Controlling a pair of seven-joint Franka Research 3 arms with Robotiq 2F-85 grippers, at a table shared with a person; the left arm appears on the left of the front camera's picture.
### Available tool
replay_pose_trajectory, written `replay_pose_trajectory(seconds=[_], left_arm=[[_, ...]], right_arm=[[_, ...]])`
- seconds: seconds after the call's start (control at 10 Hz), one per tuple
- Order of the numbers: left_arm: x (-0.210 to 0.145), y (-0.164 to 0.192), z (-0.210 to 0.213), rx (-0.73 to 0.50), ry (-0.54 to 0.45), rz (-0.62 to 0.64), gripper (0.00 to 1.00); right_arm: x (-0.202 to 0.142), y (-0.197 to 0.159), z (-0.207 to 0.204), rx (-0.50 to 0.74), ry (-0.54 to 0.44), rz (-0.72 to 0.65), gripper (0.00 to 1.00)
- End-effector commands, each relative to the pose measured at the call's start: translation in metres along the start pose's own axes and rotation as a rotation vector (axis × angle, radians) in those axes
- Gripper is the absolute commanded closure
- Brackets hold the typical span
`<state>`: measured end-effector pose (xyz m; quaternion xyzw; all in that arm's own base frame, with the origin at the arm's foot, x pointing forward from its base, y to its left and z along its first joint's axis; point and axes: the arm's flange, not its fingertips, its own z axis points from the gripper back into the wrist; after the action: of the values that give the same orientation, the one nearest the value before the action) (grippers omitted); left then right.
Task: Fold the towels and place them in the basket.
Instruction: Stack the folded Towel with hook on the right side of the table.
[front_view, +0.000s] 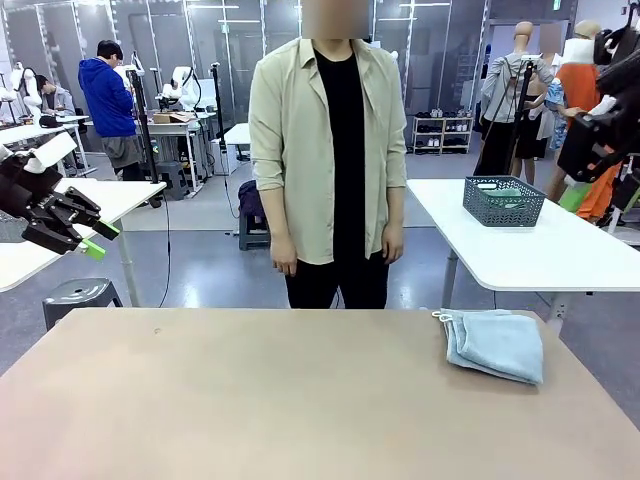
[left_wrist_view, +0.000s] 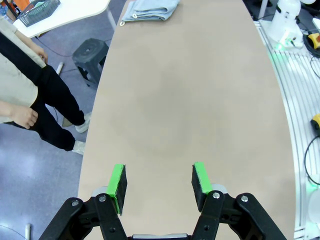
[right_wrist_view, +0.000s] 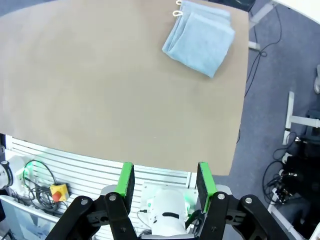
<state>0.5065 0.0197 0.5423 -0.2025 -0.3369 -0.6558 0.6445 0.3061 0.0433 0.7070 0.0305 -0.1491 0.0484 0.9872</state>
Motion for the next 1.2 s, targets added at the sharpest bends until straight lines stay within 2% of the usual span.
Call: replay_pose_trajectory(seconds=[0.0, 0.1, 0.2, 1.1], left_arm=[[0.0, -0.001, 0.001, -0.004, 0.012, -0.007, 0.33], [0.0, -0.001, 0.001, -0.004, 0.012, -0.007, 0.33], [0.0, -0.001, 0.001, -0.004, 0.012, -0.007, 0.33], [0.0, -0.001, 0.001, -0.004, 0.012, -0.007, 0.33]], right_arm=[[-0.018, 0.012, 0.003, -0.042, -0.006, -0.025, 0.37], [-0.022, 0.013, 0.005, -0.04, -0.028, -0.017, 0.37], [-0.009, 0.005, 0.007, -0.012, -0.011, 0.001, 0.37], [-0.009, 0.005, 0.007, -0.012, -0.011, 0.001, 0.37]])
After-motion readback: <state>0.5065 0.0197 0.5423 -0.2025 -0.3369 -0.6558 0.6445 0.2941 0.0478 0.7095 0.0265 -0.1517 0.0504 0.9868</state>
